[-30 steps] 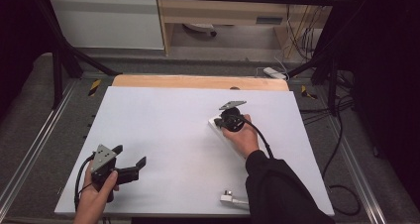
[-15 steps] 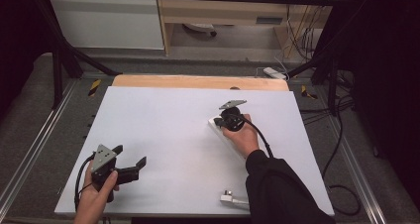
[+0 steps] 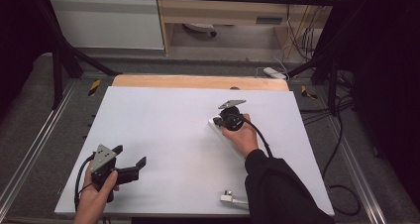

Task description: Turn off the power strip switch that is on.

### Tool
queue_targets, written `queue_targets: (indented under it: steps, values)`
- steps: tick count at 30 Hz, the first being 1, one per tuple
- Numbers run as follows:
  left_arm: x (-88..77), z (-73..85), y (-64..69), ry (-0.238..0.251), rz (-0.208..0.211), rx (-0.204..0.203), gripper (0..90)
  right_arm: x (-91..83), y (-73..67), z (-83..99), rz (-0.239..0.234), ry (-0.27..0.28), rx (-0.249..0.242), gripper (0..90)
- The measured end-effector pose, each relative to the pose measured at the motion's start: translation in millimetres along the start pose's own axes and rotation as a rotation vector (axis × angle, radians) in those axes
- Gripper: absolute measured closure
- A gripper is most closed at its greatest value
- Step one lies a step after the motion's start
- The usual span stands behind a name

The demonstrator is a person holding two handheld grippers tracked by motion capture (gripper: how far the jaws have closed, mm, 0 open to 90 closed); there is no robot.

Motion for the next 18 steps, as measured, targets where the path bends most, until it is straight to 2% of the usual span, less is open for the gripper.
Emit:
queue_targets:
  steps: [18]
  values:
    - [0.1,0.2,-0.3,-0.001,0.0,0.001,5.4,-4.3,2.0,-5.6,-0.018,0.051,0.046,90.0]
Point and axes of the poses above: each handheld gripper's, and its own axes: x roughly forward along the jaws, z roughly out of its underside, y roughly to its right, the point moved 6 cm from there along x, roughly forward along the jaws, and after that the axes turned 2 degrees about -x, right-handed, at the moved point
